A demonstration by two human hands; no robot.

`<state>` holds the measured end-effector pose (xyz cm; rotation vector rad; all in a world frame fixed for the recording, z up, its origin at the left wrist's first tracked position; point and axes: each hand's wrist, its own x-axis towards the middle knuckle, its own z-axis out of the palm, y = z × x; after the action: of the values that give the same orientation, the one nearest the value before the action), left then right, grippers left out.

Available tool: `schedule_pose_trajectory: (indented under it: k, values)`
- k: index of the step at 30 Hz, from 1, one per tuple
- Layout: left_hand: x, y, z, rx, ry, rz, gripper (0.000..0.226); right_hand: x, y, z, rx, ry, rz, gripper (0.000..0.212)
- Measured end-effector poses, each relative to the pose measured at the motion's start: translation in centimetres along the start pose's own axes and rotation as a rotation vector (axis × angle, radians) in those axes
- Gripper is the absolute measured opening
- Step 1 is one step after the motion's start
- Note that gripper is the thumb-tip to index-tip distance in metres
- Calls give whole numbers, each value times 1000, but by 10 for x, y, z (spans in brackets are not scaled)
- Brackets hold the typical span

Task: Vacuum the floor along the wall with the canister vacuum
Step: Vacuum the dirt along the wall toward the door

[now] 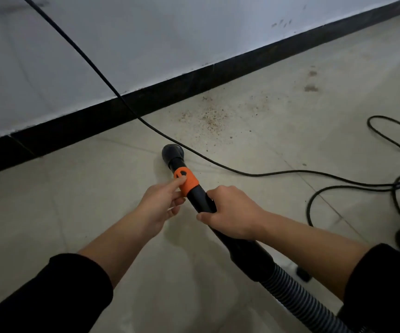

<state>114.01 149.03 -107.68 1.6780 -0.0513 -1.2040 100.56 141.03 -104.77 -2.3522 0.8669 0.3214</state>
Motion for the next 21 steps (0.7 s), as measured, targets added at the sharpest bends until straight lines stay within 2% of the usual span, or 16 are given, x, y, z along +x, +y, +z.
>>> schedule_pose_trajectory:
  k: [6, 12, 17, 21]
  values:
    - [-16, 23, 7, 214, -20, -131, 37, -21, -9, -16, -86, -94, 45, 26]
    - [-35, 25, 28, 353, -95, -201, 26, -54, -6, -29, -124, -152, 111, 21]
    - [-45, 21, 45, 384, -115, -219, 21, -71, 5, -24, -105, -124, 155, 19]
    - [-49, 9, 54, 353, -151, -232, 27, -82, 19, -18, -81, -107, 191, 21]
